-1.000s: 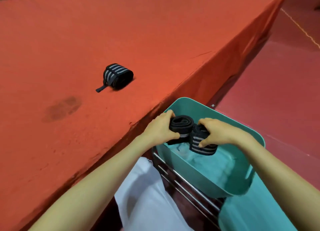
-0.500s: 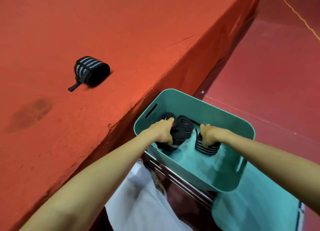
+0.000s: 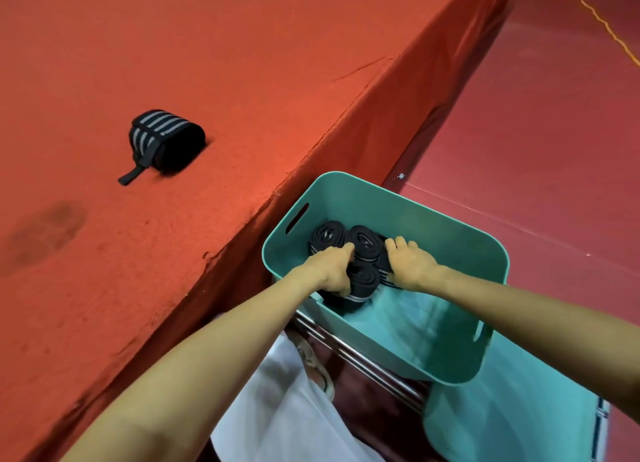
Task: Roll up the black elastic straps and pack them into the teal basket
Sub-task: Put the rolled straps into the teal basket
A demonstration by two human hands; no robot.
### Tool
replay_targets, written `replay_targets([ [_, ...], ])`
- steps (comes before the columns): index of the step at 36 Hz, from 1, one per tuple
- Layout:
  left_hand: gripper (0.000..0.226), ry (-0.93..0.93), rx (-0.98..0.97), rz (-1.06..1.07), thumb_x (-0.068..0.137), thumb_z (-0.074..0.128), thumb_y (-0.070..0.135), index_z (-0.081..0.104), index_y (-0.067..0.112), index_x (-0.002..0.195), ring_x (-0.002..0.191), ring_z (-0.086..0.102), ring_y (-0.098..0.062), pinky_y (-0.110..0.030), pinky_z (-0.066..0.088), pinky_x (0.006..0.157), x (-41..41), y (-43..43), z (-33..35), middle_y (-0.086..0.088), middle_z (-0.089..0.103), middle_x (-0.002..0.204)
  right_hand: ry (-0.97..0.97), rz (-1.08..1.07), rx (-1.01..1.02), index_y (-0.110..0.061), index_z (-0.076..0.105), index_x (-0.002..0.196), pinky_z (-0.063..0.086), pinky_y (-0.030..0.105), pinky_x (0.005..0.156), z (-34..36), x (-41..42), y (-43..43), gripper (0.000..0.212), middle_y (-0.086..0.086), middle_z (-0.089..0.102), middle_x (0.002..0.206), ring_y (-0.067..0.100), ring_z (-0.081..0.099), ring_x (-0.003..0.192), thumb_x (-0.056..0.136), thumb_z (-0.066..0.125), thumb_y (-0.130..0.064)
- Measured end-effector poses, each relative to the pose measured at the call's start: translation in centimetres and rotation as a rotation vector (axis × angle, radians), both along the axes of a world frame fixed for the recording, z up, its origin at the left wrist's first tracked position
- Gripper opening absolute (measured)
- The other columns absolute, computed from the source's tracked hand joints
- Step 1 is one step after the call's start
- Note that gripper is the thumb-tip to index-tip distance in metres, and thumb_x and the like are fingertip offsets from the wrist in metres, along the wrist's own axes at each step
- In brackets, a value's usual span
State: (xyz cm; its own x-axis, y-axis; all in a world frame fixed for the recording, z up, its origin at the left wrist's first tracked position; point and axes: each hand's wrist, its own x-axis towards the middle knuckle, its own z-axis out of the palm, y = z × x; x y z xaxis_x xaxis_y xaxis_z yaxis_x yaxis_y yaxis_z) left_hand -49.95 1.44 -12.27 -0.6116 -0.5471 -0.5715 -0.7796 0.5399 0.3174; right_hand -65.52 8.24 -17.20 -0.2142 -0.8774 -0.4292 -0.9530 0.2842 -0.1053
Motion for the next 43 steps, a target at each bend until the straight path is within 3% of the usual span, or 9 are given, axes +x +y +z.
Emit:
replay_targets([
  [7, 0.057, 0.054, 0.036, 0.024, 0.067, 0.072, 0.004, 0.043, 0.01, 0.117, 0.091, 0.052, -0.027, -0.031, 0.039, 0.065, 0.0, 0.4, -0.9, -0.014, 0.057, 0.112, 0.077, 0.066, -0.015, -0.01, 0.032, 0.132, 0.042, 0.041, 0.091, 0.5, -0.1, 0.1, 0.066, 0.011, 0.04, 0.126, 0.031, 0.042, 0.12, 0.083, 0.069, -0.036],
  [12, 0.059, 0.065, 0.061, 0.003, 0.065, 0.074, 0.007, 0.044, 0.015, 0.114, 0.092, 0.05, -0.027, -0.032, 0.044, 0.071, -0.3, 0.5, -1.2, -0.008, 0.041, 0.106, 0.056, 0.105, -0.024, -0.009, 0.032, 0.132, 0.045, 0.04, 0.092, 1.8, -0.2, 0.2, 0.07, 0.012, 0.037, 0.124, 0.03, 0.039, 0.118, 0.076, 0.074, -0.015],
  [15, 0.053, 0.079, 0.073, -0.014, 0.063, 0.074, 0.009, 0.039, 0.02, 0.101, 0.09, 0.051, -0.027, -0.032, 0.046, 0.068, -0.5, 0.5, -1.2, -0.011, 0.048, 0.107, -0.056, 0.17, 0.003, -0.009, 0.038, 0.129, 0.043, 0.036, 0.094, 3.0, -0.3, 0.5, 0.075, 0.011, 0.04, 0.123, 0.028, 0.04, 0.117, 0.069, 0.081, -0.02],
  [19, 0.052, 0.105, 0.136, -0.022, 0.067, 0.078, 0.012, 0.042, 0.012, 0.106, 0.084, 0.049, -0.023, -0.027, 0.038, 0.063, -1.1, 0.9, -1.3, -0.012, 0.055, 0.102, -0.288, 0.196, 0.093, -0.012, 0.044, 0.129, 0.043, 0.03, 0.089, 3.4, -0.1, 1.7, 0.078, 0.008, 0.049, 0.119, 0.024, 0.05, 0.109, 0.067, 0.084, -0.036],
  [24, 0.062, 0.197, 0.218, 0.051, 0.068, 0.081, 0.013, 0.029, 0.008, 0.102, 0.071, 0.046, -0.018, -0.025, 0.033, 0.048, -1.9, 2.1, -1.6, -0.003, 0.045, 0.08, -0.373, 0.115, 0.101, -0.012, 0.044, 0.126, 0.038, 0.025, 0.076, 2.7, -0.2, 2.6, 0.071, 0.004, 0.051, 0.111, 0.018, 0.05, 0.095, 0.071, 0.08, -0.04],
  [29, 0.069, 0.271, 0.209, 0.018, 0.065, 0.082, 0.007, 0.02, 0.009, 0.097, 0.062, 0.043, -0.014, -0.022, 0.032, 0.045, -2.7, 2.7, -1.4, -0.004, 0.044, 0.076, -0.353, 0.079, 0.074, -0.011, 0.035, 0.13, 0.04, 0.033, 0.097, 2.6, 0.1, 2.8, 0.085, 0.005, 0.034, 0.116, 0.02, 0.038, 0.109, 0.066, 0.083, -0.04],
  [32, 0.071, 0.282, 0.223, 0.008, 0.063, 0.083, 0.006, 0.019, 0.01, 0.096, 0.06, 0.041, -0.011, -0.021, 0.032, 0.046, -3.0, 2.8, -1.7, -0.003, 0.044, 0.075, -0.269, 0.114, 0.083, -0.01, 0.041, 0.122, 0.037, 0.031, 0.095, 2.7, 0.2, 3.0, 0.076, 0.004, 0.031, 0.111, 0.019, 0.03, 0.106, 0.068, 0.079, -0.046],
  [38, 0.069, 0.229, 0.297, -0.03, 0.064, 0.084, 0.009, 0.025, 0.01, 0.1, 0.065, 0.045, -0.012, -0.024, 0.036, 0.051, -3.0, 2.9, -1.9, -0.008, 0.05, 0.089, -0.197, 0.12, 0.191, -0.013, 0.057, 0.103, 0.049, 0.03, 0.076, 3.4, 0.4, 3.4, 0.058, 0.002, 0.062, 0.098, 0.018, 0.052, 0.086, 0.067, 0.077, -0.054],
  [43, 0.057, 0.089, 0.011, -0.319, 0.079, 0.063, -0.001, 0.037, 0.004, 0.128, 0.115, 0.044, -0.03, -0.036, 0.043, 0.091, -3.7, 2.7, -1.6, -0.015, 0.04, 0.127, -0.049, 0.126, 0.273, -0.013, 0.058, 0.107, 0.044, 0.03, 0.082, 3.2, -0.3, 4.1, 0.062, 0.005, 0.058, 0.105, 0.019, 0.038, 0.099, 0.066, 0.079, -0.053],
])
